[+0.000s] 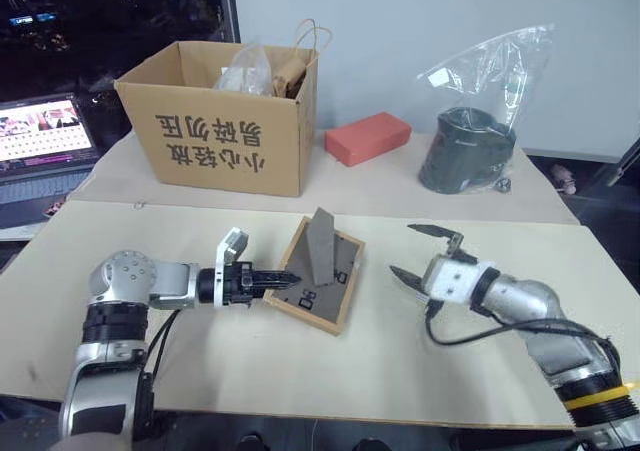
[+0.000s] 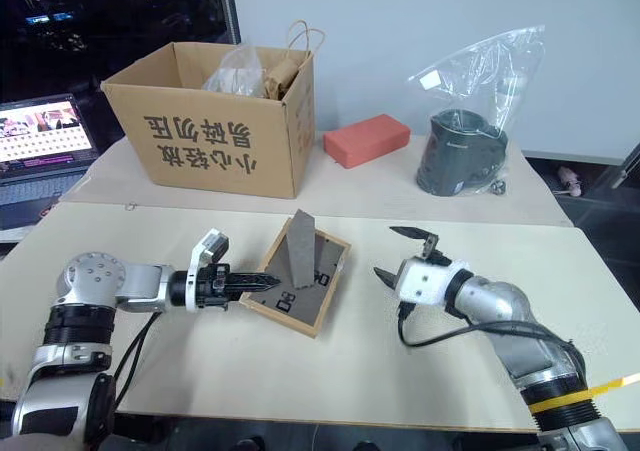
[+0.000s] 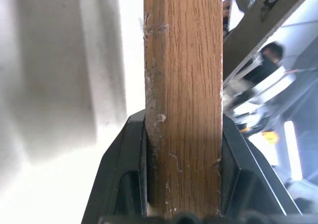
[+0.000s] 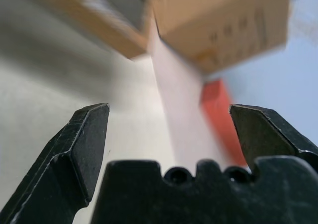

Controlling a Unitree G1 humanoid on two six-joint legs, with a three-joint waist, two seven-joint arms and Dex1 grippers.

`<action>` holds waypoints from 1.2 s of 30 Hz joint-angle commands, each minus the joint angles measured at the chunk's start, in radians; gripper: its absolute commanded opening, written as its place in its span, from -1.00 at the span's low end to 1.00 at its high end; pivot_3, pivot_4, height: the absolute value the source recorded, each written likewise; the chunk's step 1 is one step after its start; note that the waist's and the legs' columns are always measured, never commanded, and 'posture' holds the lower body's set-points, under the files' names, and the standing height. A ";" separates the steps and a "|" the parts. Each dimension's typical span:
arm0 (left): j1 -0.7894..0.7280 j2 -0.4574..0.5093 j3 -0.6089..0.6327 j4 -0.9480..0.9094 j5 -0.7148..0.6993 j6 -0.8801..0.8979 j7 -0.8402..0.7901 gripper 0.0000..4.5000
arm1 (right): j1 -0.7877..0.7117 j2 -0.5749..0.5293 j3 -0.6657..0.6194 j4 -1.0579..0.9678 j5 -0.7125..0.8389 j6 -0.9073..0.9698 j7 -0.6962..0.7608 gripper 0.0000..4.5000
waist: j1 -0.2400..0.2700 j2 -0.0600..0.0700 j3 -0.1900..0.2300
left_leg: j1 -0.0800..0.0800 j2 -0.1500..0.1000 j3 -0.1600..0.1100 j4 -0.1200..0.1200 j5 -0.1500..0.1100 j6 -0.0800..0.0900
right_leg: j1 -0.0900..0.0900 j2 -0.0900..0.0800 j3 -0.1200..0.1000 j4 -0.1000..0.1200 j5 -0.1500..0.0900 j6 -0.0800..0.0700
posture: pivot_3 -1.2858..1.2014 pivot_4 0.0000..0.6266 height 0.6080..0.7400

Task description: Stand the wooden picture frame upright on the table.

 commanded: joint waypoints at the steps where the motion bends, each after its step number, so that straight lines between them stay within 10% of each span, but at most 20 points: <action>1: -0.029 -0.008 0.005 -0.001 -0.091 0.003 0.010 -0.49 | -0.007 0.017 0.013 0.004 -0.181 -0.118 -0.182 0.99 | -0.001 0.000 0.000 | 0.000 0.000 0.000 0.000 0.000 0.000 | 0.000 0.000 0.000 0.000 0.000 0.000 | 0.03 -0.52 0.72; 15: 0.002 -0.095 0.059 -0.083 -0.146 0.003 0.168 -0.49 | -0.106 0.111 0.087 0.178 -0.455 -0.137 -0.553 0.99 | -0.002 0.000 0.000 | 0.002 0.000 -0.001 0.001 0.002 -0.002 | 0.003 0.000 0.000 0.004 0.001 -0.001 | 0.03 -0.52 0.72; 25: 0.025 -0.086 0.047 -0.070 -0.225 0.003 0.241 -0.49 | -0.126 0.130 0.104 0.175 -0.440 -0.152 -0.606 -0.35 | -0.003 0.000 0.000 | 0.004 0.000 -0.001 0.001 0.002 -0.002 | 0.005 0.000 0.000 0.004 0.001 -0.001 | 0.03 -0.52 0.72; 31: 0.026 -0.091 0.051 -0.057 -0.244 0.003 0.267 -0.49 | -0.130 0.141 0.104 0.167 -0.439 -0.148 -0.607 -0.42 | -0.003 0.000 0.000 | 0.006 0.000 -0.001 0.001 0.002 -0.002 | 0.006 0.000 0.000 0.006 0.001 -0.001 | 0.03 -0.52 0.72; 36: 0.052 -0.034 0.040 -0.123 -0.262 0.003 0.219 0.40 | -0.127 0.141 0.097 0.164 -0.427 -0.149 -0.603 -0.46 | -0.007 0.000 0.000 | 0.007 0.000 -0.001 0.001 0.003 -0.003 | 0.006 0.000 0.000 0.007 0.001 -0.001 | 0.03 -0.52 0.72</action>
